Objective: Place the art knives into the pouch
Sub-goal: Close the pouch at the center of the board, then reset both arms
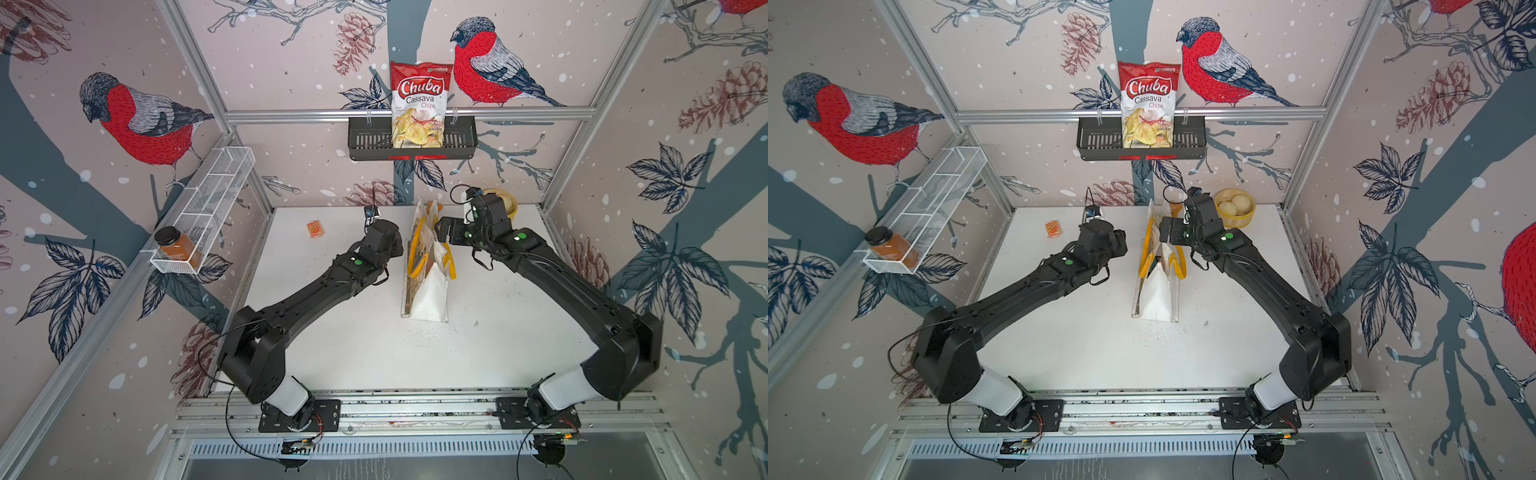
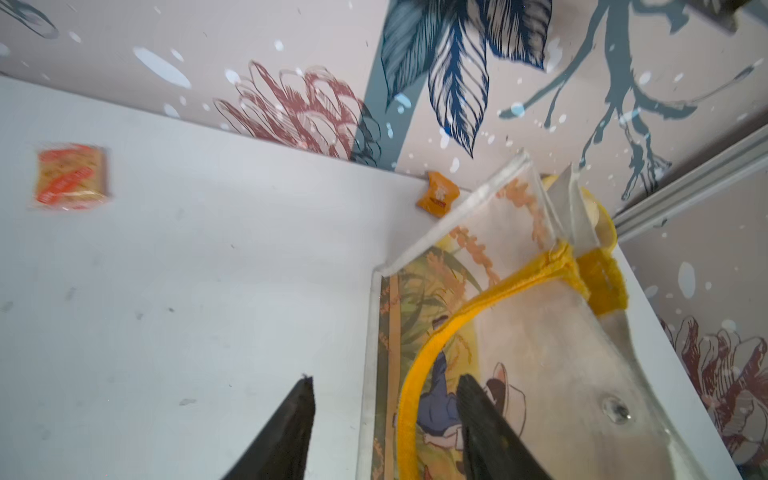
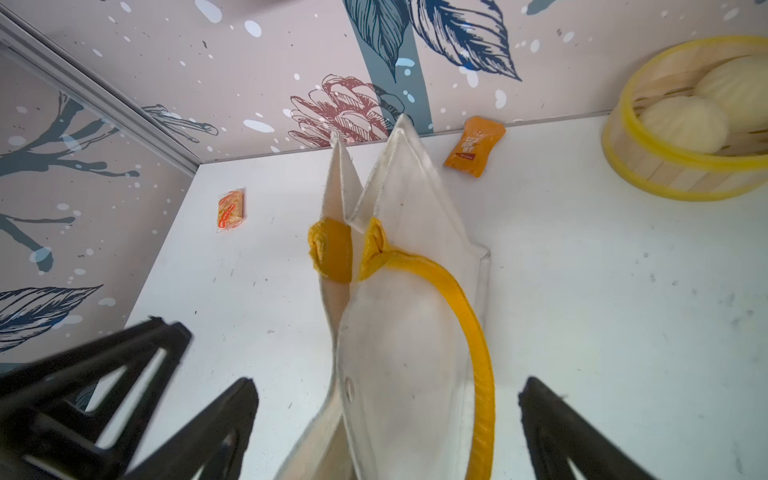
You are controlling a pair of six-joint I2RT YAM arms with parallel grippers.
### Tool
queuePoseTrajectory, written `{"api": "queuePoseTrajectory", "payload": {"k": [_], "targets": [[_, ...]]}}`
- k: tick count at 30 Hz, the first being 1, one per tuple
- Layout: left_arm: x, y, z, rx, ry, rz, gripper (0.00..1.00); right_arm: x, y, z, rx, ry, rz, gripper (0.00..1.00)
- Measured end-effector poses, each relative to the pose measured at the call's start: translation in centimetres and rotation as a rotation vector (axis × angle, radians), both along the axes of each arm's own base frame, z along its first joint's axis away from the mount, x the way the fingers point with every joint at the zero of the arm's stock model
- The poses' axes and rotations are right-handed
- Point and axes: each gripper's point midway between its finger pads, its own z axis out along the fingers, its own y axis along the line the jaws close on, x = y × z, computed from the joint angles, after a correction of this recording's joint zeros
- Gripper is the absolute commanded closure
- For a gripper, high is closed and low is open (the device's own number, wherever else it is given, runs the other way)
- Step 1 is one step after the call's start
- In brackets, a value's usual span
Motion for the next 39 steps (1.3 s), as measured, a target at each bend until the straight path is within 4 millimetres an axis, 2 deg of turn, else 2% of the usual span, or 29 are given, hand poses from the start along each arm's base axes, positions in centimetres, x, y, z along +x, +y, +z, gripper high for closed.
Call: {"api": "queuePoseTrajectory", "payload": {"k": [2,7,8,10,12,17,23,29,31,35,39], "targets": [[-0.4,2.4,1.5,0.02,-0.04,0.058,0.38,0.0,-2.9,0.1,0.004,-0.029,-0.067,0.0],[-3.3,8.9,3.1,0.078,-0.111,0.217,0.06,0.5,-13.0,-1.3,-0.024,-0.043,-0.327,0.0],[-3.8,10.0,3.2,0.084,-0.127,0.246,0.03,0.6,-14.9,-1.8,-0.036,-0.037,-0.378,0.0],[-5.2,12.4,2.7,0.112,-0.143,0.31,0.02,0.6,-18.4,-3.3,-0.07,-0.016,-0.478,0.0],[-6.4,14.1,1.7,0.153,-0.15,0.344,0.02,0.1,-20.3,-5.4,-0.108,0.022,-0.514,0.0],[-7.7,17.5,0.4,0.226,-0.167,0.452,0.02,-0.2,-22.7,-8.5,-0.148,0.019,-0.555,0.0],[-7.6,22.5,-3.6,0.349,-0.07,0.66,0.02,-2.5,-24.1,-14.6,-0.224,-0.068,-0.526,0.0],[-6.9,23.8,-7.9,0.478,0.035,0.743,0.02,-5.9,-24.7,-18.7,-0.279,-0.226,-0.502,0.0],[-6.9,24.0,-9.2,0.518,0.061,0.75,0.02,-5.8,-25.1,-18.4,-0.272,-0.27,-0.511,0.0],[-7.2,24.2,-10.7,0.572,0.065,0.716,0.02,-4.7,-25.0,-15.8,-0.229,-0.389,-0.51,0.0],[-9.3,24.9,-11.5,0.563,-0.047,0.674,0.03,-4.1,-24.7,-15.0,-0.212,-0.434,-0.496,0.0]]}}
